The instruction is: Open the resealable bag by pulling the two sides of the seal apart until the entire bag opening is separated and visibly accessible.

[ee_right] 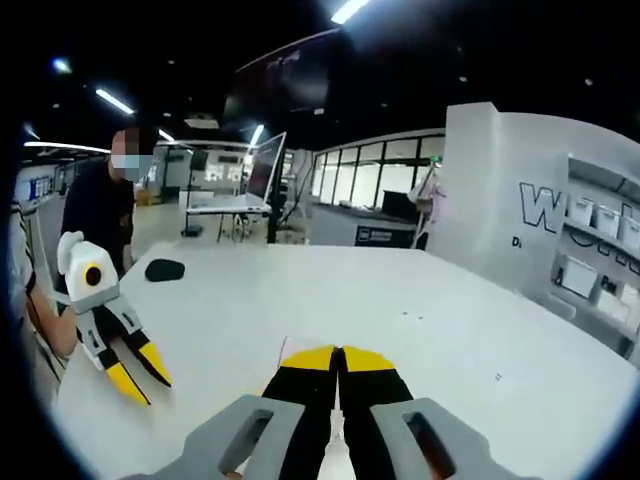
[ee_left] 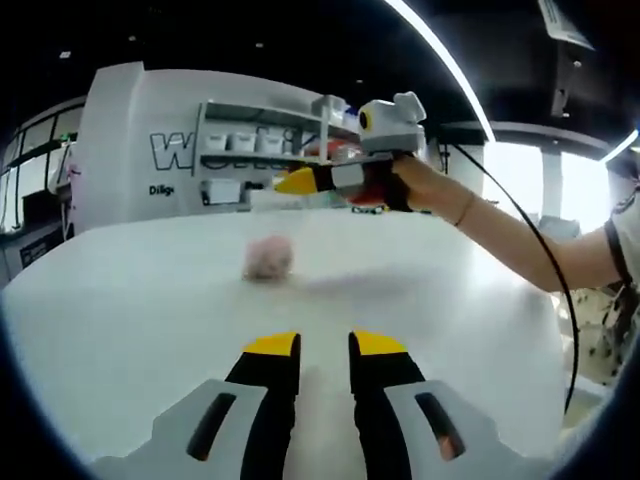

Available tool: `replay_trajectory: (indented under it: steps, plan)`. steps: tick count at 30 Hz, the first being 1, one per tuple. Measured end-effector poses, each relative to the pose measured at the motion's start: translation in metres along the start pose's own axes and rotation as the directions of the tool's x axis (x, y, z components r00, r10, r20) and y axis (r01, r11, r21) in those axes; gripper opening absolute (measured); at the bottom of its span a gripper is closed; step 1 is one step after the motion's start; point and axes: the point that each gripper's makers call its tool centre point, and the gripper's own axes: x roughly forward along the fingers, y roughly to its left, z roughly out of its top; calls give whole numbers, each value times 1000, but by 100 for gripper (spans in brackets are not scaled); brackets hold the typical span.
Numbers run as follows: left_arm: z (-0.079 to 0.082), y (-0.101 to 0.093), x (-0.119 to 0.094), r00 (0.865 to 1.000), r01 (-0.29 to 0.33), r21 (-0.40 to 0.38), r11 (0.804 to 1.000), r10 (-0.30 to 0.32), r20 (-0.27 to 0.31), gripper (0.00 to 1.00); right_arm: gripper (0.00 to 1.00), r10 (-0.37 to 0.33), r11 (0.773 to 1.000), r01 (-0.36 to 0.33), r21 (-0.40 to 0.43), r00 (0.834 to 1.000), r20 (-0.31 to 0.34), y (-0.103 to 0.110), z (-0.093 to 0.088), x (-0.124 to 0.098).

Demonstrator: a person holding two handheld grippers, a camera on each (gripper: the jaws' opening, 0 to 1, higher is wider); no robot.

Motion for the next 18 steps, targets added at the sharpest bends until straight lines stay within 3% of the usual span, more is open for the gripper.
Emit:
replay_trajectory:
  steps: [18]
  plan:
    - [0,1,0,1000,-3,6,1000,3,1,21,0,7,1000,-7,12,1000,2,7,-3,-3]
